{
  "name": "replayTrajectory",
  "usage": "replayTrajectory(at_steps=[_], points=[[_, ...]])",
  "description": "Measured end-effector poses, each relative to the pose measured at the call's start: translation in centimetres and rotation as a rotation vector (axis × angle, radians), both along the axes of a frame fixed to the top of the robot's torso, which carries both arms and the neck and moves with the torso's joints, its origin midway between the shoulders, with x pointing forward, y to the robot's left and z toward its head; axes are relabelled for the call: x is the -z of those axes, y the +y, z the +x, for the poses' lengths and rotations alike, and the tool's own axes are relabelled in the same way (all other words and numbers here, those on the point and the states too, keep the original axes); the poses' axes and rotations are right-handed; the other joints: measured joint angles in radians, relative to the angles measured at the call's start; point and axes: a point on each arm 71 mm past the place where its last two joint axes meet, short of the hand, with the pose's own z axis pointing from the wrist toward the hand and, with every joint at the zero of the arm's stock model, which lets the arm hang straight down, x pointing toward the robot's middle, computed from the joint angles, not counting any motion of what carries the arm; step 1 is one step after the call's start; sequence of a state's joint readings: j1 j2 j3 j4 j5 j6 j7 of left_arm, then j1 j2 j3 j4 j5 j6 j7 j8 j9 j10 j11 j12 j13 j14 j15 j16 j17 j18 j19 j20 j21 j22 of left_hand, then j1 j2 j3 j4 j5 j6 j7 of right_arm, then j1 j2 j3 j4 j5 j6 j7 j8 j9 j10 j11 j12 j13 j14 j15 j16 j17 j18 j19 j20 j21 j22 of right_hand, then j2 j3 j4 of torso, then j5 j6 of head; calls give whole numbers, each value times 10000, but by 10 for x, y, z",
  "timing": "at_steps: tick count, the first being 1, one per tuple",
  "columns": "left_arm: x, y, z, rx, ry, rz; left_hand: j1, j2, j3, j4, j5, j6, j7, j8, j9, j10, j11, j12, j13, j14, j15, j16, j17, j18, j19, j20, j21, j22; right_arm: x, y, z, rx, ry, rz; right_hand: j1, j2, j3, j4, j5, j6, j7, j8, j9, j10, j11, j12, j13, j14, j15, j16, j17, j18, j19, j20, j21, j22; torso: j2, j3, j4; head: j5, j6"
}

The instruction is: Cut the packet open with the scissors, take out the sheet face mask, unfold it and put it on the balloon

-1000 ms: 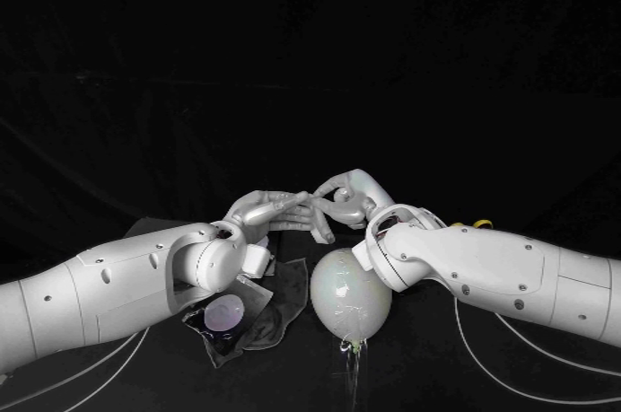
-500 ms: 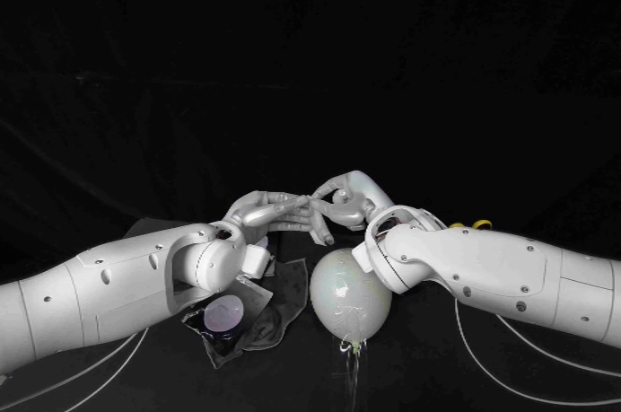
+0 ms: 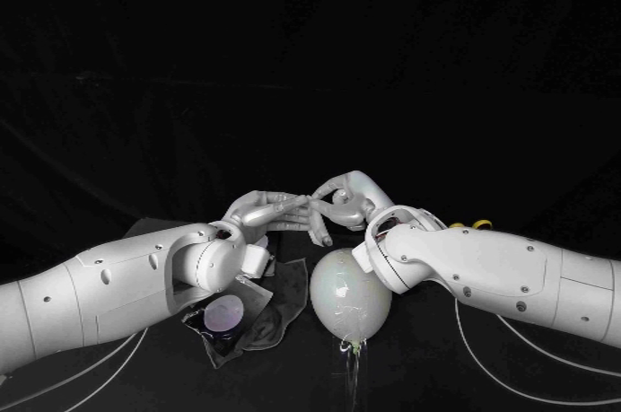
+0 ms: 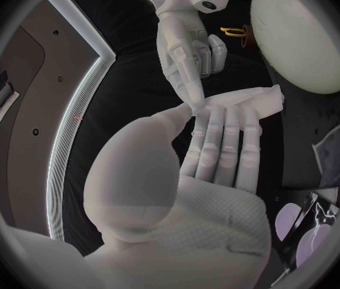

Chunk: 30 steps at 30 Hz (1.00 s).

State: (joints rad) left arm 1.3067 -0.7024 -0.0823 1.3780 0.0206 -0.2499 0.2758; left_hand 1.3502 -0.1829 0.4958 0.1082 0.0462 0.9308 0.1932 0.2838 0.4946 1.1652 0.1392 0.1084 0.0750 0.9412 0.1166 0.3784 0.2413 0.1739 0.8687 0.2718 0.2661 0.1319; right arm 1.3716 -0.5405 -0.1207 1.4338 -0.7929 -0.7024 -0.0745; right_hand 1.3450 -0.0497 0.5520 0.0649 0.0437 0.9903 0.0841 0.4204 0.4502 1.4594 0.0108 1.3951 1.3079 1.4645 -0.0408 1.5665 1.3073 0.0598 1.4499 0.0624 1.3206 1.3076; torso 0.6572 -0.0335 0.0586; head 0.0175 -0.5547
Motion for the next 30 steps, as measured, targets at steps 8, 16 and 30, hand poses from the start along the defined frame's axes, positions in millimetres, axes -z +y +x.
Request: replayTrajectory(at_steps=[8,16,30], points=[[0,0,0,1,-15,19,-38,-114,-130,35,0,0,0,-57,-73,0,0,0,0,0,0,0,21,-1,-1,-1,-86,-58,0,0,1,-24,34,-71,0,0,43,-43,-22,-11,-12,-9,0,-1,1,-1,3,0,0,-17,3,0,-1,1,0,-3,0,-1,-1,5,-10],[0,1,0,-76,-40,47,71,-210,-130,35,0,0,0,-126,-150,-37,38,-1,-1,-71,0,-1,50,-6,22,22,-154,-117,1,1,0,-75,68,-155,-1,-1,43,-44,25,23,20,-18,0,-2,2,-3,1,0,0,8,9,0,-3,2,-1,2,0,3,-2,4,-10],[0,1,1,-130,-53,66,534,141,93,-188,0,217,-33,-126,-240,40,-37,69,-2,-29,-42,117,135,-25,162,-19,-193,-192,1,2,-1,-121,75,-202,-3,-3,40,-42,24,23,18,17,0,19,-20,-21,-3,0,1,1,1,0,-5,3,-1,5,3,5,-2,14,-36]])
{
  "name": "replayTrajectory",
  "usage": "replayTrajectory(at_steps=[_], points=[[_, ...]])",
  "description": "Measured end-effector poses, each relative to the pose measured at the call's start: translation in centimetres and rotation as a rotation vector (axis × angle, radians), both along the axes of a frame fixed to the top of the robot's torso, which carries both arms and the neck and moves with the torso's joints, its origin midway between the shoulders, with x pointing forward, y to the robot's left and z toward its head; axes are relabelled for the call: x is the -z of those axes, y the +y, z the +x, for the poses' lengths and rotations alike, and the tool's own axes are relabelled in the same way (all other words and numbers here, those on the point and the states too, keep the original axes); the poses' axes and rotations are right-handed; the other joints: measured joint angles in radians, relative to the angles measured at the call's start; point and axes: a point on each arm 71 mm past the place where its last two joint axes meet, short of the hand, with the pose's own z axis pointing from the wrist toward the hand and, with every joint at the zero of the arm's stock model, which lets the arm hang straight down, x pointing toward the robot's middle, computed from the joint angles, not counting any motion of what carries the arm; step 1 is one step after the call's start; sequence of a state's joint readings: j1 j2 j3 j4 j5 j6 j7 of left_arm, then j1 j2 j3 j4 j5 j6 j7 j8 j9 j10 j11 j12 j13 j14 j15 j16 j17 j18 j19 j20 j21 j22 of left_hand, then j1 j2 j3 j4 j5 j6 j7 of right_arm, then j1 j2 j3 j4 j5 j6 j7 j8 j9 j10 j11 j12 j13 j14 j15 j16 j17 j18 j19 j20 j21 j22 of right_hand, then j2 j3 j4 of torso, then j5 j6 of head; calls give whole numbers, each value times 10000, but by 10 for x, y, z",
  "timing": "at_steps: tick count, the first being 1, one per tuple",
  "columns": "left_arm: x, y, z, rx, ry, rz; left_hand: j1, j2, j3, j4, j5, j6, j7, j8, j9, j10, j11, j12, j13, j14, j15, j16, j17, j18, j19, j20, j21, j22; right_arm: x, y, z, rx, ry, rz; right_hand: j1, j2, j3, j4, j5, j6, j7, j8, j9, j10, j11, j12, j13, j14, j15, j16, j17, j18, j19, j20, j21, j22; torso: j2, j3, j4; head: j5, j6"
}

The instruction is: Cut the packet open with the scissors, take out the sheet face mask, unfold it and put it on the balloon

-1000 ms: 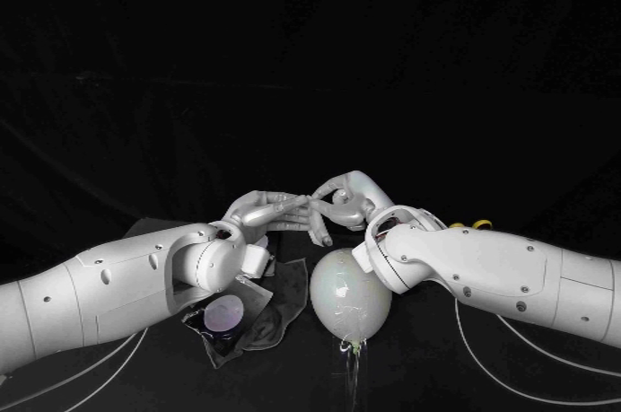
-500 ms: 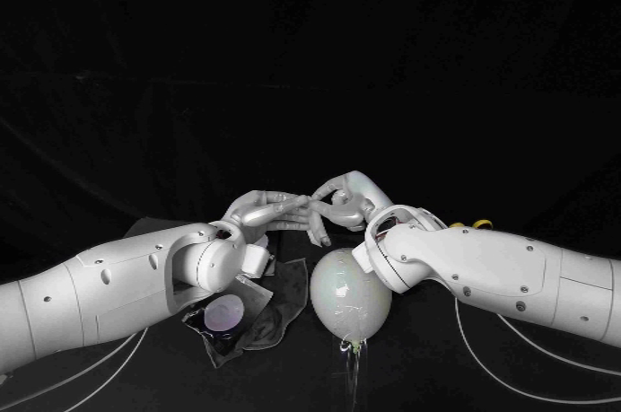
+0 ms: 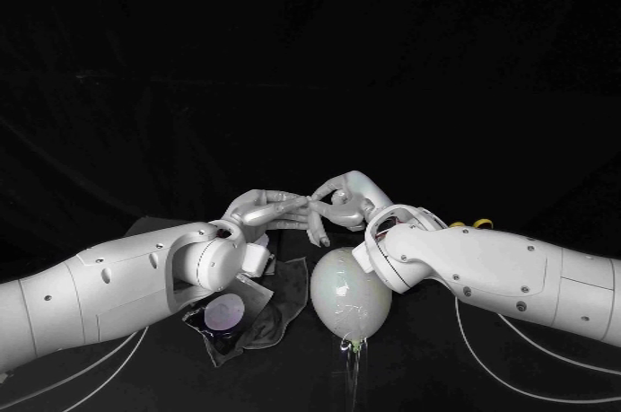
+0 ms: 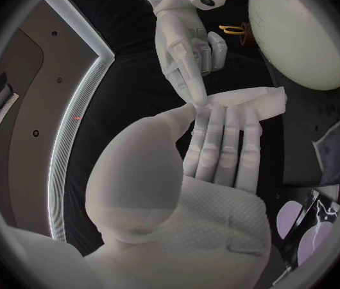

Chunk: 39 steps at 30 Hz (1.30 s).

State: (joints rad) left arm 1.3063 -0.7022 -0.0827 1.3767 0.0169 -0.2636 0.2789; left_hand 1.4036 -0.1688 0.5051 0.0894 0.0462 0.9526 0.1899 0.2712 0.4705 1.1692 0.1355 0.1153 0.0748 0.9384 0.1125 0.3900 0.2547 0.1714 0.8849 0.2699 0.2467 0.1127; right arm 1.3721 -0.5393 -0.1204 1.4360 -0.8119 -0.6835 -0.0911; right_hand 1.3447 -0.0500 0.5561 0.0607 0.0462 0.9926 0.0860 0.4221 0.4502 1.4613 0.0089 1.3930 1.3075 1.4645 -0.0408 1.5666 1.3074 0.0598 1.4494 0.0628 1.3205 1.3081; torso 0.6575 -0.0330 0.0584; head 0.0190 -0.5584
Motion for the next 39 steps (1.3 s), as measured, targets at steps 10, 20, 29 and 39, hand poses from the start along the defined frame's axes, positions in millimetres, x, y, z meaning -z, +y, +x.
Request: replayTrajectory(at_steps=[10,20,29,39], points=[[0,1,1,-72,5,61,199,200,115,-115,0,401,-193,99,-49,324,-178,118,40,254,-176,117,96,-10,276,-135,0,-11,0,1,-1,-48,5,7,-1,-1,0,0,-4,0,-1,-5,0,-1,1,-1,6,0,0,-28,-1,0,-1,0,0,-5,0,-1,2,12,-14],[0,1,1,-177,-27,143,301,303,22,-282,0,803,-378,212,-46,666,-373,184,57,614,-320,193,195,-17,553,-267,126,4,0,2,-1,-63,21,-23,-2,-2,30,-30,-25,-1,-3,-24,0,-2,2,39,5,0,0,7,7,0,-2,1,0,-6,-1,-4,3,26,-41],[0,0,1,-299,-85,252,452,453,-4,-693,-25,1073,-434,308,-79,1059,-482,184,86,1041,-489,192,292,-24,718,-431,285,58,1,3,-1,-48,42,-100,-43,-43,29,-30,-43,-15,-17,36,0,-3,3,39,-2,27,-26,3,7,0,-19,17,-1,-1,-1,-3,6,33,-66],[-1,-1,1,-444,-210,309,585,682,28,-829,-5,1156,-449,369,-78,1322,-567,184,95,1360,-606,83,319,-29,875,-589,623,252,1,3,0,-31,50,-191,-56,-56,29,-29,-7,-17,-18,33,0,-4,4,39,4,26,-26,-3,-2,0,-20,18,-1,0,-4,-3,-1,52,-94]])
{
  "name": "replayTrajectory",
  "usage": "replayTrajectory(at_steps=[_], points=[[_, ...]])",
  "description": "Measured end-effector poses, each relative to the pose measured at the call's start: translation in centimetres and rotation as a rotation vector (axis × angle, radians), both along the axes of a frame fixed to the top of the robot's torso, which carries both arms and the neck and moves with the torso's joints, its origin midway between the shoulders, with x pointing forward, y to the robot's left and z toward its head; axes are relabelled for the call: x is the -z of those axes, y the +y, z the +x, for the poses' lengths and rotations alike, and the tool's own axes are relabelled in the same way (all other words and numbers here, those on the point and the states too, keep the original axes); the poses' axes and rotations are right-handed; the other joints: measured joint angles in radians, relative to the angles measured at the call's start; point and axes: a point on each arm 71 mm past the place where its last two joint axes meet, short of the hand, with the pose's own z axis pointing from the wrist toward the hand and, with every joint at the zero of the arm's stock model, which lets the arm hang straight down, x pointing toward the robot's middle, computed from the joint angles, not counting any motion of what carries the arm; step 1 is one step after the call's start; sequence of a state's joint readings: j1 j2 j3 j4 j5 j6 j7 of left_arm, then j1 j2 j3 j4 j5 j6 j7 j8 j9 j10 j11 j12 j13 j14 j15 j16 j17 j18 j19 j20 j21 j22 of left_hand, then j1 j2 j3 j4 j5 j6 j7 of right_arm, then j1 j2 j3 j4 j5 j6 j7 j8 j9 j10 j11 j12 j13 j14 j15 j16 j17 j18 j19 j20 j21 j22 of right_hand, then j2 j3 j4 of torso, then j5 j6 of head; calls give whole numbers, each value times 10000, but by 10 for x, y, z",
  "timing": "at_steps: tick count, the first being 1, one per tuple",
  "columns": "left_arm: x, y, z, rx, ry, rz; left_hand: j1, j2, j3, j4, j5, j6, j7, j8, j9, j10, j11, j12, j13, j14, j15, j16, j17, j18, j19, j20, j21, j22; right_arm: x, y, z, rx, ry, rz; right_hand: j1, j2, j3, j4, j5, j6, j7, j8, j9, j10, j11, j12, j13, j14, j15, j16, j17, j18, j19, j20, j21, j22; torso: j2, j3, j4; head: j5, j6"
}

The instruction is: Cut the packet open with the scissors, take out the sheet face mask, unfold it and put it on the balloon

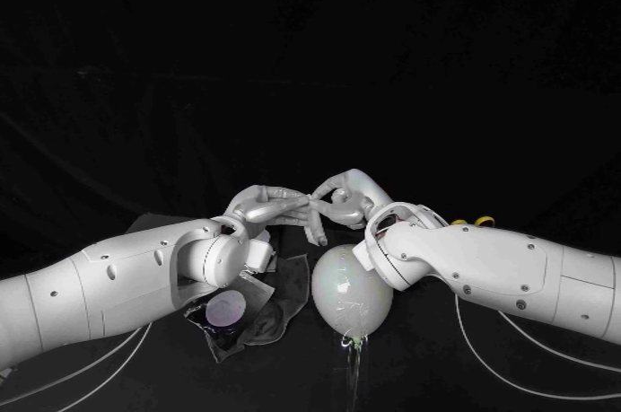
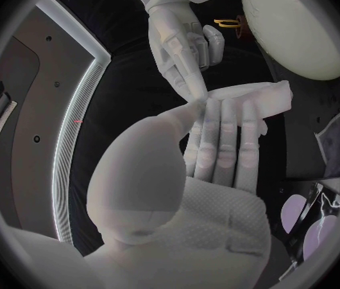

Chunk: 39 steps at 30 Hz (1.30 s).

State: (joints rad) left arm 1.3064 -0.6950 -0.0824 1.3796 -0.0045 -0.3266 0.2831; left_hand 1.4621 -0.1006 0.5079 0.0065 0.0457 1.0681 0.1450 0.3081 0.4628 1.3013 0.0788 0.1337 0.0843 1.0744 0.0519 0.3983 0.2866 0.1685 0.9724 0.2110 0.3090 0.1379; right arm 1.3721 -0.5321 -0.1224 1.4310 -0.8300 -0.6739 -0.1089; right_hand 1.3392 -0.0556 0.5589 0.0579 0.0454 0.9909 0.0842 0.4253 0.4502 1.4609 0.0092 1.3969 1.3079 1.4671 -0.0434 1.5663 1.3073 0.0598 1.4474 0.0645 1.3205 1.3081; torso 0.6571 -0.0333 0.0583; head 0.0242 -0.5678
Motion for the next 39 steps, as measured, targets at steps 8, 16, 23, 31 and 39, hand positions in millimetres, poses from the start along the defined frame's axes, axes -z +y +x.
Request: replayTrajectory(at_steps=[8,16,23,31,39], points=[[-1,0,0,-104,-110,19,-98,111,49,48,0,-3,-1,1,0,74,-4,-87,12,132,16,-229,-1,-8,-111,-112,308,205,0,-1,1,5,-5,-19,-27,-27,-1,1,4,-3,2,-6,0,-15,16,-195,4,-2,2,7,1,0,-33,-31,-140,-4,1,1,-2,12,0],[-2,2,0,-233,-191,42,-349,-35,763,-506,-4,-23,-16,17,0,162,-18,-185,59,268,-18,-456,43,-70,-366,-145,696,467,0,-2,1,8,-67,70,-164,24,56,58,4,-51,45,-22,12,-16,16,-386,8,-3,4,10,9,0,-34,-31,-216,-7,2,2,-2,26,9],[-2,2,0,-283,-208,66,-666,-115,1355,-908,9,14,-63,50,0,253,-40,-254,140,427,-36,-654,149,-74,-615,-179,1173,803,-2,-3,1,28,-282,410,-186,3,70,73,3,-74,39,-32,89,-17,17,-323,0,-4,4,6,9,0,-34,-31,-75,-3,3,1,-2,41,18],[-2,2,0,-268,-228,105,-902,-141,1632,-1100,10,16,-96,51,0,303,-21,-295,219,498,-36,-756,257,-76,-902,-177,1541,1066,-2,-3,1,2,-309,584,-186,1,70,73,3,-99,56,10,97,-18,18,-386,-5,-5,5,1,8,-1,-35,-30,-195,1,3,1,-1,51,9],[-2,2,0,-258,-248,140,-1022,-155,1768,-1183,9,0,-111,50,1,337,-54,-300,269,499,-35,-821,332,-78,-1009,-178,1751,1210,-1,-4,1,-20,-222,556,-241,4,70,73,1,-130,58,8,244,-88,17,-480,1,-6,6,-6,0,0,-103,-33,-310,-1,1,-1,0,61,7]])
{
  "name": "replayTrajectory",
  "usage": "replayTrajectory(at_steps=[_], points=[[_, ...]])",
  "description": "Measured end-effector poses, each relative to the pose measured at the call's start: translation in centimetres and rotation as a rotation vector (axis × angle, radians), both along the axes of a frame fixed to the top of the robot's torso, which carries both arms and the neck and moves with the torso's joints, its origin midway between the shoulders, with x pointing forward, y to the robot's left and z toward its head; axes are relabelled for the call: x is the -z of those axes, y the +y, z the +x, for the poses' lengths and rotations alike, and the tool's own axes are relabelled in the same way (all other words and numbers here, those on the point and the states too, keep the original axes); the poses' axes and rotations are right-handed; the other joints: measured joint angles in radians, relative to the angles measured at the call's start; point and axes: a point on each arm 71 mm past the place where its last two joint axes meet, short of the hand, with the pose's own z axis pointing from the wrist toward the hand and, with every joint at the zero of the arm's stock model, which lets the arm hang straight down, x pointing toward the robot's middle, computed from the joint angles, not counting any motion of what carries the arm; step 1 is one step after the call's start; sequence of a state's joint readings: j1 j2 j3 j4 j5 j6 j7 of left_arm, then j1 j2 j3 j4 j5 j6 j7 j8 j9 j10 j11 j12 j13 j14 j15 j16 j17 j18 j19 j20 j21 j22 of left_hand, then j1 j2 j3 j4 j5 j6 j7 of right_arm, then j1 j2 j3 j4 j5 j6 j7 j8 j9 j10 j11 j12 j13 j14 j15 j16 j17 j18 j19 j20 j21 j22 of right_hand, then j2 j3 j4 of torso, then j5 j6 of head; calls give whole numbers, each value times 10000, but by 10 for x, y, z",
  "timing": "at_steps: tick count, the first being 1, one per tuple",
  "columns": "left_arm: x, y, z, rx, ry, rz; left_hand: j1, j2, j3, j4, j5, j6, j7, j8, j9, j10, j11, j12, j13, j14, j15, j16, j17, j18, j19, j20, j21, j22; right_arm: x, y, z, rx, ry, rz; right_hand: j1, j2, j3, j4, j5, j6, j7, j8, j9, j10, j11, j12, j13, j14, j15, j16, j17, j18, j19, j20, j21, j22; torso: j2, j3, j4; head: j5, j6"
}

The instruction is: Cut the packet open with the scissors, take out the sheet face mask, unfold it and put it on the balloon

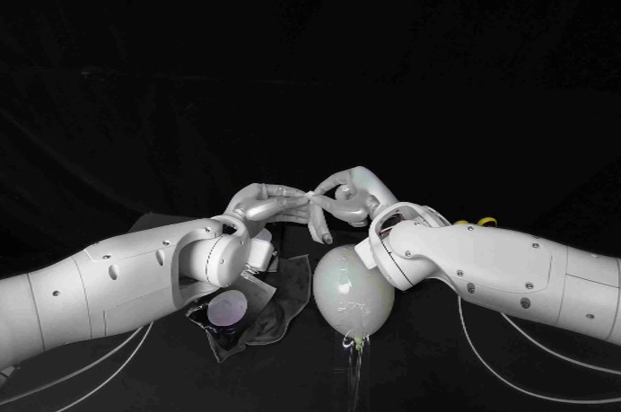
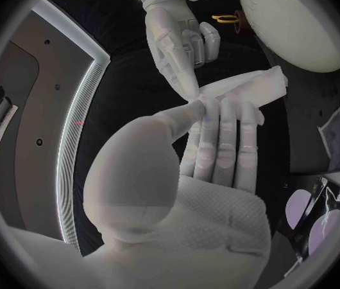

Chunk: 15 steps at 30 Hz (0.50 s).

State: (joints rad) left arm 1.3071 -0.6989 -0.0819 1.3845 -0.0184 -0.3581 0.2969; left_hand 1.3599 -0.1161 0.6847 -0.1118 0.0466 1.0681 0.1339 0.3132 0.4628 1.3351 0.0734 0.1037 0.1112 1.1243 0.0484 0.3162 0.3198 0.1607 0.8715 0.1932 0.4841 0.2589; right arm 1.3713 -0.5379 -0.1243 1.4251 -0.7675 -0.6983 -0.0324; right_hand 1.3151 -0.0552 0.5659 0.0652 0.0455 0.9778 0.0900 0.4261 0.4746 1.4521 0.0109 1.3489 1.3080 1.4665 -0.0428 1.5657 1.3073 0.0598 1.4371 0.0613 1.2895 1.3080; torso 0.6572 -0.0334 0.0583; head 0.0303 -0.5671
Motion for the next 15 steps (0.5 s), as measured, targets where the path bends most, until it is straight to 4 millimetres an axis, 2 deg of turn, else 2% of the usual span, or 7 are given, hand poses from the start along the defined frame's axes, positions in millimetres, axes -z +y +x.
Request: replayTrajectory(at_steps=[15], points=[[0,4,0,-76,-17,46,-143,-14,165,-110,109,-20,-17,-1,4,0,0,0,81,34,-30,-82,99,-1,-177,35,222,156,1,-6,1,32,121,-69,-85,-18,-29,28,-17,-84,11,60,44,-90,19,-179,-1,-1,1,16,9,-1,-70,-1,-138,-5,-1,1,-1,12,12]])
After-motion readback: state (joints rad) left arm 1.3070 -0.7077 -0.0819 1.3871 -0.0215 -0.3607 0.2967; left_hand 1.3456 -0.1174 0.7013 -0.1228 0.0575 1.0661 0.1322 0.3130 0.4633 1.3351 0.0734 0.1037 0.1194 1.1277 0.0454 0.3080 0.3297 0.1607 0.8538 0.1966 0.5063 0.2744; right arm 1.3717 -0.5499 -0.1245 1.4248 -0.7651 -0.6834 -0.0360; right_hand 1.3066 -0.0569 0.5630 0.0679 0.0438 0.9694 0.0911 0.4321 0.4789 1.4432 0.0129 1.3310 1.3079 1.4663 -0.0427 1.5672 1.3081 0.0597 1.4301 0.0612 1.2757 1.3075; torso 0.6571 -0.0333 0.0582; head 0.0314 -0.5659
